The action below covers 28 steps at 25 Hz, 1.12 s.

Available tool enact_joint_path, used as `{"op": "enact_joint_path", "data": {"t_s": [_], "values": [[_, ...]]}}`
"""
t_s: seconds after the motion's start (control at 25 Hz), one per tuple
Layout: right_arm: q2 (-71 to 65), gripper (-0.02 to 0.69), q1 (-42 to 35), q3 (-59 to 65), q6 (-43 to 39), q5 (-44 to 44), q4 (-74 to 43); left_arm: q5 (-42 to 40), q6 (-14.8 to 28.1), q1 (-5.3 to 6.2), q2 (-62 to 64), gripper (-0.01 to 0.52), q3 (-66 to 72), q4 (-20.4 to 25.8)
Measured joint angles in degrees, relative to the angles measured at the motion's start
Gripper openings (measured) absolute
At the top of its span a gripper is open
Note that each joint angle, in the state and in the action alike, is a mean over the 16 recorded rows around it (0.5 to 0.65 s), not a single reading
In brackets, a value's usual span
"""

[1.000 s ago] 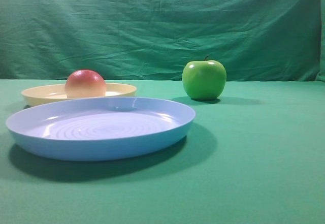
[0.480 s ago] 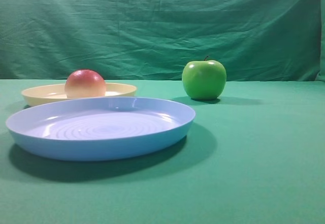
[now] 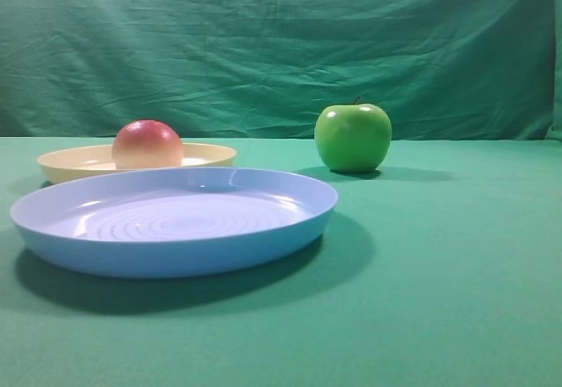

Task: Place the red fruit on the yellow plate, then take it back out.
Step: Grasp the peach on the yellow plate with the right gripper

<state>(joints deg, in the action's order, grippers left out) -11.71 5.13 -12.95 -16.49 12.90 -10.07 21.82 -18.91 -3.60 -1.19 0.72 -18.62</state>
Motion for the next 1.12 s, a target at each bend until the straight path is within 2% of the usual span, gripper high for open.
{"op": "enact_joint_path", "data": {"t_s": [0.24,0.68,0.92,1.12], "values": [[-11.0,0.0,5.0,-9.7,-0.6,1.8,0.1,0.0,0.0,0.0,0.0,0.0,0.0,0.0],[-34.2,0.0,19.1,-22.0,-0.7,4.1,0.3,0.0,0.0,0.0,0.0,0.0,0.0,0.0],[-46.4,0.0,24.1,-25.6,-0.7,0.1,0.5,0.0,0.0,0.0,0.0,0.0,0.0,0.0],[-55.2,0.0,26.3,-26.9,-1.4,-7.7,0.8,0.0,0.0,0.0,0.0,0.0,0.0,0.0]]}}
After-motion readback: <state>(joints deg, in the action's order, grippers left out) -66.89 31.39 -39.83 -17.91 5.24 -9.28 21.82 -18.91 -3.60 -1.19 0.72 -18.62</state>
